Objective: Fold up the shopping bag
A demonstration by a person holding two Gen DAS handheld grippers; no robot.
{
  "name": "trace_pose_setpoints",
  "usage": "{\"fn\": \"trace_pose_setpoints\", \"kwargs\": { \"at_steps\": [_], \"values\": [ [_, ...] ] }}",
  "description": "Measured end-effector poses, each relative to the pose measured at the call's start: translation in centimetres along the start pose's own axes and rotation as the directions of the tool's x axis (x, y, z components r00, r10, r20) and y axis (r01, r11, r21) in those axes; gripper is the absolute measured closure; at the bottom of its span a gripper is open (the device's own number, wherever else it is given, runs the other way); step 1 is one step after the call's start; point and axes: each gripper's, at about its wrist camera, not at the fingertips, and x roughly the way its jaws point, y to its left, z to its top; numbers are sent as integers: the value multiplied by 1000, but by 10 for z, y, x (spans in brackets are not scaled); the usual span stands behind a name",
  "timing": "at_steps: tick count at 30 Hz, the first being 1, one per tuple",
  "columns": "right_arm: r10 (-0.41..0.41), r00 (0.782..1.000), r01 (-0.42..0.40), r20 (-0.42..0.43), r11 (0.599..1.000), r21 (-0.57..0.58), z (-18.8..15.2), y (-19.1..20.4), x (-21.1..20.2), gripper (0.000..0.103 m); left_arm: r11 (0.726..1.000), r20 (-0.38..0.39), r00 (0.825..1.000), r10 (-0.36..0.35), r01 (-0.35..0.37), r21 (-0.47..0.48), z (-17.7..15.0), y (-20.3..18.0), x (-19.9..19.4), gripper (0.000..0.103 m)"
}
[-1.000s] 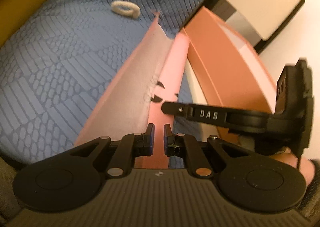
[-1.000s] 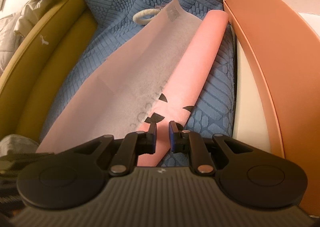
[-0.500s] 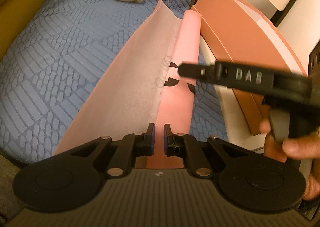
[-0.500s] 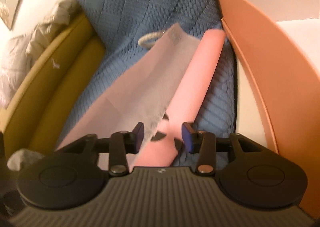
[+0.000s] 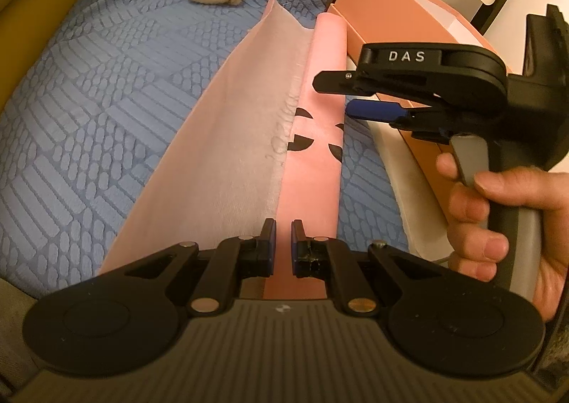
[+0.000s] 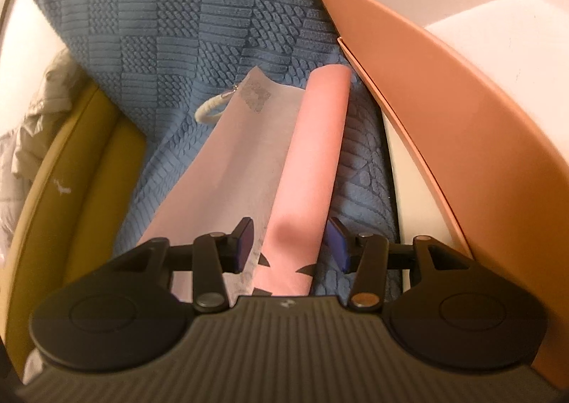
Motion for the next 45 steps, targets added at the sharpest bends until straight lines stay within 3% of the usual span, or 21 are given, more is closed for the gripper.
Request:
{"fn": "trace_pose_setpoints", "kwargs": {
  "at_steps": [11,14,16,28,34,38,45],
  "values": [
    [71,996,-70,-55,997,27,-13,4,8,57,997,27,998,-58,59,-45,-6,11,0,94],
    [85,994,-83,-64,996,32,-21,8,5,68,996,33,997,-72,74,-57,-7,13,-1,94],
    [80,994,-78,-77,997,30,-28,11,4,87,994,38,996,-79,81,-67,-8,14,-1,94],
    [-4,998,4,-65,1000,-1,-28,37,-14,93,988,64,989,-133,138,-76,-2,23,-11,94],
    [-52,991,51,-119,999,-15,-21,43,-15,93,985,75,984,-160,164,-60,-3,21,-14,93],
    [-62,988,63,-141,998,-3,-19,41,-16,93,977,89,976,-197,203,-63,-2,22,-18,78],
    [-49,982,57,-182,998,38,-17,36,-17,93,970,104,966,-237,240,-22,2,14,-18,65]
  ]
}}
